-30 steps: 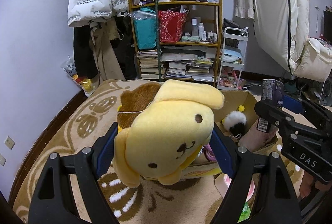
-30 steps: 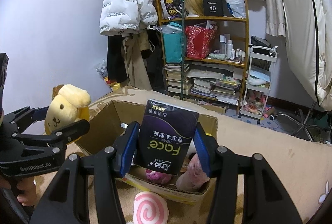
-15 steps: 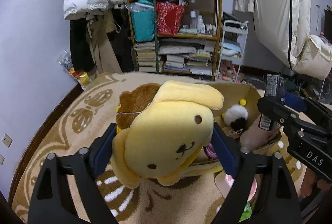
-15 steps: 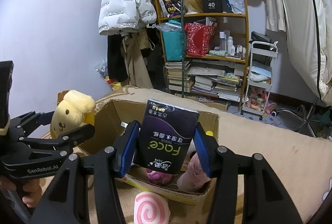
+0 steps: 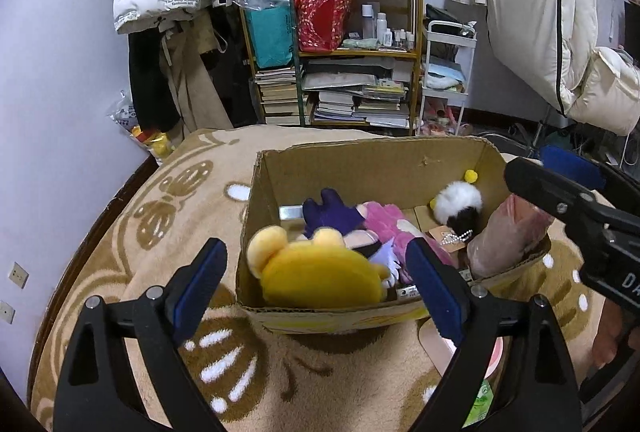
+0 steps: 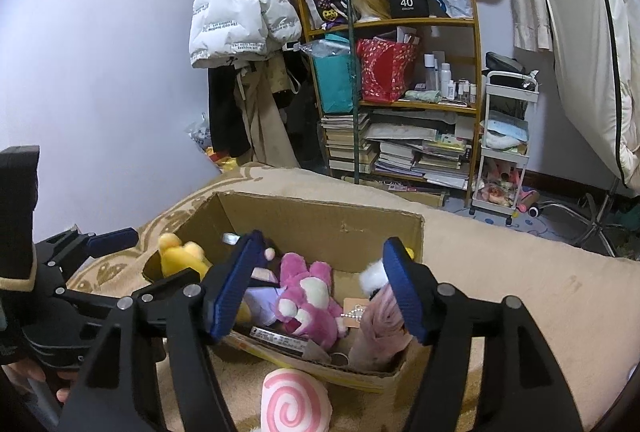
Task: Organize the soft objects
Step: 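Open the left tool dropping the dog plush while the right tool releases the black tissue pack into the box, then move both tools back toward the swirl cushion and green tissue pack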
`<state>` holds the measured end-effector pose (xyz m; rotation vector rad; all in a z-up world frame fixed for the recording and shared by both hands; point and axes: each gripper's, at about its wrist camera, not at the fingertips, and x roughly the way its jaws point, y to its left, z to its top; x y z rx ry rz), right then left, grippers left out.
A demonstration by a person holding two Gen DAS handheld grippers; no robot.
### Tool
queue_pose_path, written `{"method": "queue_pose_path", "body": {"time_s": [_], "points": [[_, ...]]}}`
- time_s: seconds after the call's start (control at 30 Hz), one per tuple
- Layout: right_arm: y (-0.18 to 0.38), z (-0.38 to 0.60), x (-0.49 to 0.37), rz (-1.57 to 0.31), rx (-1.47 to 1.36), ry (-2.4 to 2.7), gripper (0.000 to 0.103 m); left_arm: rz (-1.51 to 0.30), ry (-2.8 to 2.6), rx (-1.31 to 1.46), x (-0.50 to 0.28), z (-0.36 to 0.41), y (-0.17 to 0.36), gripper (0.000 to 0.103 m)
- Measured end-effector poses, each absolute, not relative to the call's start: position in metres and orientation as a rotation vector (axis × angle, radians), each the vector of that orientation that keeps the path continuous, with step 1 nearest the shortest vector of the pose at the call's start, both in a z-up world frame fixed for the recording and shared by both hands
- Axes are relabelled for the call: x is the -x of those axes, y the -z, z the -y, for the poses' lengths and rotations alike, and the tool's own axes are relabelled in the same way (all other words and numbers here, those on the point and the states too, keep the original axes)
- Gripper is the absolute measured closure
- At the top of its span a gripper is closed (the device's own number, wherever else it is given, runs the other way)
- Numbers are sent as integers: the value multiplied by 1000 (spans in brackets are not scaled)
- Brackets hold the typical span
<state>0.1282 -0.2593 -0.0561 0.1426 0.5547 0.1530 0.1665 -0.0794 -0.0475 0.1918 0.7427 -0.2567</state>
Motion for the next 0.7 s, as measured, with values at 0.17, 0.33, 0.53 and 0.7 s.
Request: {"method": "queue_pose_path", "body": {"time_s": [0.17,0.33,0.53,0.7], "points": [[49,266,-124,-539,-169,-137,20,-753,225,-186,-161,73,46,10],[42,276,-118,-534,-186,-113,11,-754,175,-187,-147,69,39,2],[35,291,-103,-555,-245,-93,1,-773,145,-174,-120,61,32,2],[36,294,-93,-611,-259,-92,0,-787,150,-208,-97,62,27,2]]}}
